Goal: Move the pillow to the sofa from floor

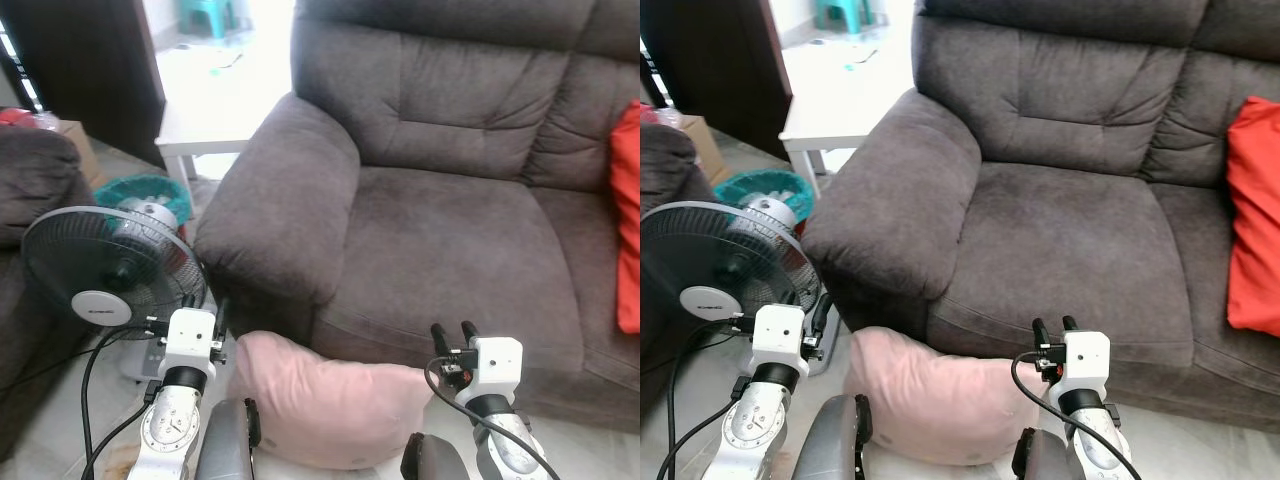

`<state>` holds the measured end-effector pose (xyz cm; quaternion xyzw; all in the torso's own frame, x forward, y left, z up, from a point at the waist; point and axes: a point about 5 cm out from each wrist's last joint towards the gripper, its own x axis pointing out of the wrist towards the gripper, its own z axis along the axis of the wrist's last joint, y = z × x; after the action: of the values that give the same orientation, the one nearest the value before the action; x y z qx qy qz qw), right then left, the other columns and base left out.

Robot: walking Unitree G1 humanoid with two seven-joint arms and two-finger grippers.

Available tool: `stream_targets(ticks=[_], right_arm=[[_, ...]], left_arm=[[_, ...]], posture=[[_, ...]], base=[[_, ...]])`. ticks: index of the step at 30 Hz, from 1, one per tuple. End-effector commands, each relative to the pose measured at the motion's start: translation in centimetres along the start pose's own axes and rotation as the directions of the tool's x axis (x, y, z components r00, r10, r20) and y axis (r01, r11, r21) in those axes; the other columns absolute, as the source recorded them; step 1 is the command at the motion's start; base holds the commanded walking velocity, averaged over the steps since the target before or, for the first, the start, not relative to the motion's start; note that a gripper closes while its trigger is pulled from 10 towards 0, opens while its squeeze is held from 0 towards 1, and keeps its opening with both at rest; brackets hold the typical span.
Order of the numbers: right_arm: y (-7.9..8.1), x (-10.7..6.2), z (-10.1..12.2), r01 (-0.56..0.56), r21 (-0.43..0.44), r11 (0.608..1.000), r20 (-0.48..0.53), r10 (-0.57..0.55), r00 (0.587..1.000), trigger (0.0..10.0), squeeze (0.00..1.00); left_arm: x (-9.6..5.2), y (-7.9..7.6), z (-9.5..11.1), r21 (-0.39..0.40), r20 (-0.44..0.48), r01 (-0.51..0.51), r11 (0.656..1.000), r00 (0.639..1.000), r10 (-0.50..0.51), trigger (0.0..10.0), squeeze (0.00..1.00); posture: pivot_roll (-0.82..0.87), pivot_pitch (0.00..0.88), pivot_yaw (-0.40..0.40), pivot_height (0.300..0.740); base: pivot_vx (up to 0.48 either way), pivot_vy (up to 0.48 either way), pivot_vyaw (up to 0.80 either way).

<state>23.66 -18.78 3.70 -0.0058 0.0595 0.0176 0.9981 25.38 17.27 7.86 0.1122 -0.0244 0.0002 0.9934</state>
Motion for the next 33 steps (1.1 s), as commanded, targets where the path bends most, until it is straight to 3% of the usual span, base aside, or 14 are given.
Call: stream_targets(ticks=[1, 13, 26, 33], right_arm=[[-0.17, -0.19, -0.34, 0.007, 0.002, 1.000, -0.020, -0.007, 1.000, 10.0, 0.00], [0.17, -0.21, -0.54, -0.008, 0.010, 1.000, -0.026, 0.009, 1.000, 10.0, 0.00], [0.60, -0.19, -0.62, -0.038, -0.025, 0.999, -0.029, 0.037, 0.999, 10.0, 0.00], [0.46, -0.19, -0.74, -0.026, -0.013, 1.000, -0.033, 0.026, 0.999, 10.0, 0.00]], left_arm=[[-0.01, -0.28, -0.43, -0.010, -0.028, 0.023, 1.000, 0.999, -0.023, 10.0, 0.00], [0.30, -0.06, -0.24, -0.007, -0.009, 0.014, 1.000, 1.000, -0.014, 10.0, 0.00], [0.41, -0.07, -0.18, 0.001, -0.005, 0.014, 1.000, 1.000, -0.014, 10.0, 0.00], [0.44, -0.06, -0.15, 0.003, -0.002, 0.015, 1.000, 1.000, -0.015, 10.0, 0.00]], posture=[[0.10, 0.022, -0.056, 0.529], [0.10, 0.030, -0.058, 0.529], [0.10, 0.030, -0.057, 0.529], [0.10, 0.032, -0.057, 0.529]], base=[[0.000, 0.000, 0.00], [0.000, 0.000, 0.00], [0.287, 0.000, 0.13], [0.000, 0.000, 0.00]])
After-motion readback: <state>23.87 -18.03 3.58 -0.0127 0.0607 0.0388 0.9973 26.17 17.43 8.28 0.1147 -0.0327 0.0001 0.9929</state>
